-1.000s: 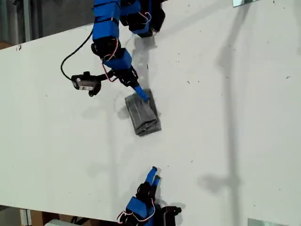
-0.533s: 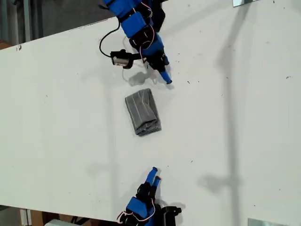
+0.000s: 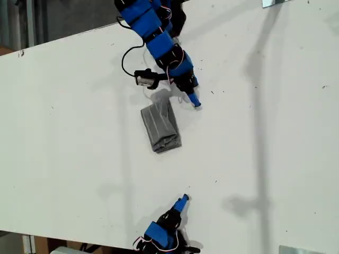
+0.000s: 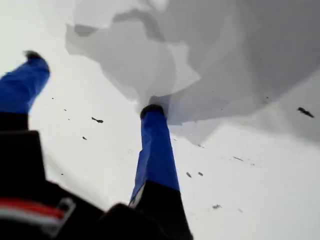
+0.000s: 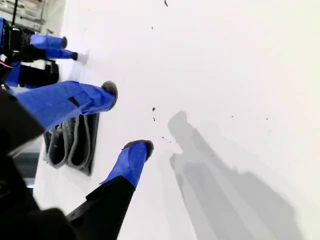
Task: Grasp corners of a square towel and fold twice.
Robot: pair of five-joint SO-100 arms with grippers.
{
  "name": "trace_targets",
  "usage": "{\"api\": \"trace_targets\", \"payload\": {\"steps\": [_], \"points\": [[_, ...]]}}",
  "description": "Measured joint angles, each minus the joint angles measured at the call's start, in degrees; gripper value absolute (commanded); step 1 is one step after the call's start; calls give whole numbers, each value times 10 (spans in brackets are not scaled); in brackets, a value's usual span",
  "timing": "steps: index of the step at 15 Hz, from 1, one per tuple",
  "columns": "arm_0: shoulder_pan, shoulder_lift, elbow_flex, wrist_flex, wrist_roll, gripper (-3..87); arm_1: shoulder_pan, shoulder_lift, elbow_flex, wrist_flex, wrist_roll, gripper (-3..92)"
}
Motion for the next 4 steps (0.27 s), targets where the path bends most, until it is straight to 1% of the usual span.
{"api": "trace_targets", "payload": {"steps": [1,3,4], "points": [[0,0,0,0,4,162,9,-22,-11,-37,1,590],[0,0,0,0,5,150,17,-25,-4,-80,-2,586],[0,0,0,0,5,144,21,-16,-4,-87,-10,586]]}}
